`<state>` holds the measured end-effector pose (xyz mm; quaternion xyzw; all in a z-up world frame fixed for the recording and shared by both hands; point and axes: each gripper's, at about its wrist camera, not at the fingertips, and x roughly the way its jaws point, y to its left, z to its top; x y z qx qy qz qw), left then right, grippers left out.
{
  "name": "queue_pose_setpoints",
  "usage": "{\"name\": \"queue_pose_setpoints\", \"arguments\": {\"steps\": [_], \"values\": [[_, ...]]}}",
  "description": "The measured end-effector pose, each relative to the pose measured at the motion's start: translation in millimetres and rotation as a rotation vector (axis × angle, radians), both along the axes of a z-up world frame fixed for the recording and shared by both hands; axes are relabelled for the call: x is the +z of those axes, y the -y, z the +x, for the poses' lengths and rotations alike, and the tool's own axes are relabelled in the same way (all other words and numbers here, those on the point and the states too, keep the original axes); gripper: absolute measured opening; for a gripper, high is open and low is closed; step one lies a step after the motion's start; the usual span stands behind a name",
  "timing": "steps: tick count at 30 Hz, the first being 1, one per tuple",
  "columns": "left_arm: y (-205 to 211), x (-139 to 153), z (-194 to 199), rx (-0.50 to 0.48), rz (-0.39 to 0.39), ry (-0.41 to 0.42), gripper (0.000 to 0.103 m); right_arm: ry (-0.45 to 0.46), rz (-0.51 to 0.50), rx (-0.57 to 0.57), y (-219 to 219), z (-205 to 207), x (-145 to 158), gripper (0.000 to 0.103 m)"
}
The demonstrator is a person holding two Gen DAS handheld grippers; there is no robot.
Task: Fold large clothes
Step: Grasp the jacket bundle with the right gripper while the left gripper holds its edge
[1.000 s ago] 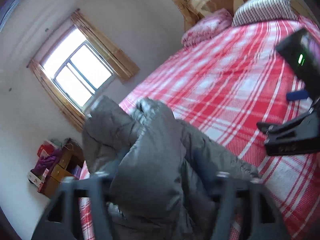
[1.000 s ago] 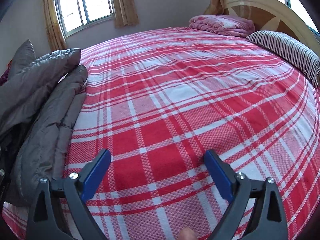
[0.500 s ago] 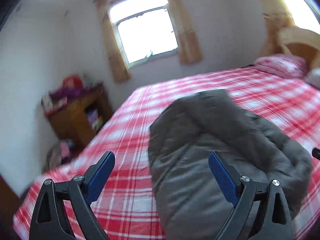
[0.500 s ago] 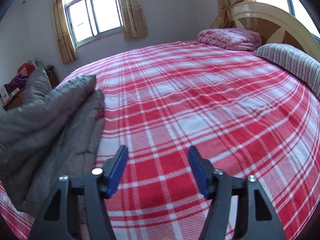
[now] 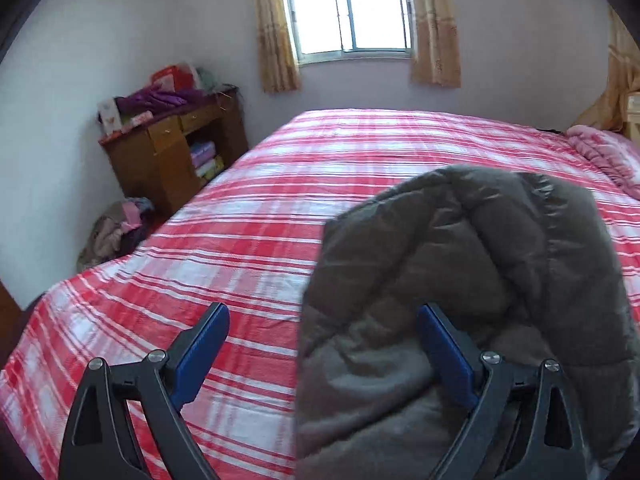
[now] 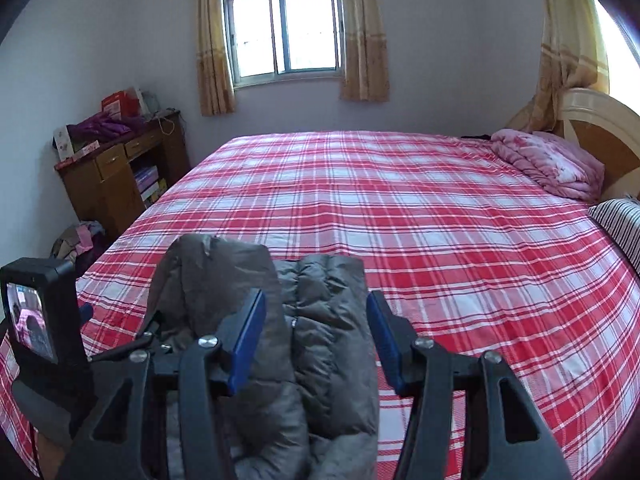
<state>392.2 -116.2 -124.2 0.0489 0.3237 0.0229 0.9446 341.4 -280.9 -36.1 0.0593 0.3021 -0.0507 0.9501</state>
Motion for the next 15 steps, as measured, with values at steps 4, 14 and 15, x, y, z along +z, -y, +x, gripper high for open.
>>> {"name": "queue_pose_setpoints", "arguments": {"steps": [4,14,15], "values": [[26.5,-9.1,-8.6,-0.082,0.027,0.012,0.095,-0.059,-0.047,-0.044,-6.3,26.7,-16.8,0.056],[23.8,-9.1,20.8,-0.069,0.053,0.031,0.095,-0.205,-0.015,-0.194,57.4,14.7,-121.8,0.05],[27.7,-16.4,27.3,-0.092,0.043,-0.011,0.095,-0.204,-0.002,-0.197,62.0,12.6,-128.0,0.05]]}}
